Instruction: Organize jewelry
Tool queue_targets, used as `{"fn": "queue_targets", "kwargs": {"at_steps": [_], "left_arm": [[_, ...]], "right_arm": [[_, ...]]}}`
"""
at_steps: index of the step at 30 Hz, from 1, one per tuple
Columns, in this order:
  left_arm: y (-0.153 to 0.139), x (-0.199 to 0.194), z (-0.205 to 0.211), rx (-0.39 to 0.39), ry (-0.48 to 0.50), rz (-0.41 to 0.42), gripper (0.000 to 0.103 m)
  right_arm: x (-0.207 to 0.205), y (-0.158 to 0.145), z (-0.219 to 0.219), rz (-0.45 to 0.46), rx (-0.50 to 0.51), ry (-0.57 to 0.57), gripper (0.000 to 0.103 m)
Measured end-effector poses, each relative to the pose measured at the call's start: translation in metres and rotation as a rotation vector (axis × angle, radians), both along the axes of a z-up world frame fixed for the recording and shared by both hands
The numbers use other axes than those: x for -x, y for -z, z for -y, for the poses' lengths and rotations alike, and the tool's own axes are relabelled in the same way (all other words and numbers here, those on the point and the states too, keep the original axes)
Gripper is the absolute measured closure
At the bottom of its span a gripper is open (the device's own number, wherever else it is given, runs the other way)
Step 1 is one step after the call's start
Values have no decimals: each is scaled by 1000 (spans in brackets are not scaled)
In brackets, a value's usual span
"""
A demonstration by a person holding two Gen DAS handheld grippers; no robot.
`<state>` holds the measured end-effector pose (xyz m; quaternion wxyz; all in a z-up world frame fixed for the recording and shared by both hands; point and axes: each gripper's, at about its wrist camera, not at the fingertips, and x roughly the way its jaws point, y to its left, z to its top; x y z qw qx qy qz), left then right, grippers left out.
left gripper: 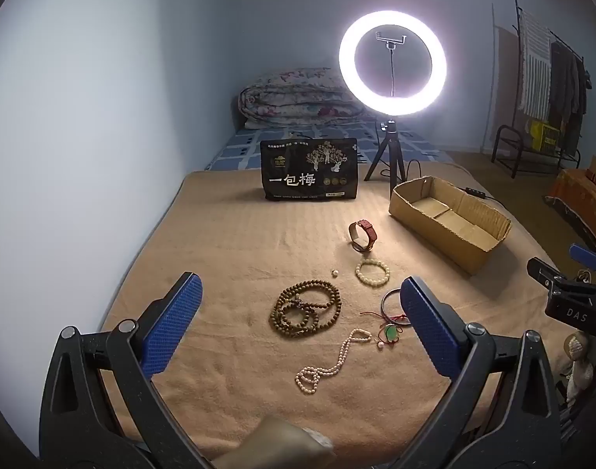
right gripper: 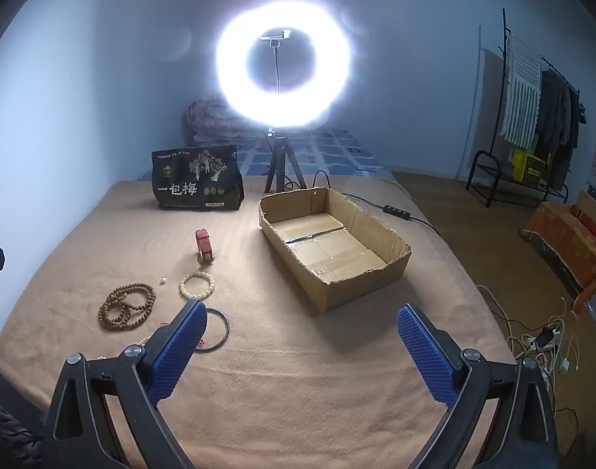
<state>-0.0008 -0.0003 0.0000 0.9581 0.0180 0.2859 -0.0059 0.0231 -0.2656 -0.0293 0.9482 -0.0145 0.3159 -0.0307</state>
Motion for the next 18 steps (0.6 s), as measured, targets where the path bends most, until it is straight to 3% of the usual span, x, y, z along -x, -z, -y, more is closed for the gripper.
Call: {"fn": "queue_targets", "kwargs": {"at_steps": [18], "left_arm": [[0, 0, 1, -8, -2, -2, 0]], "right_arm": [[-2, 0, 1, -13, -9, 2, 4]]}}
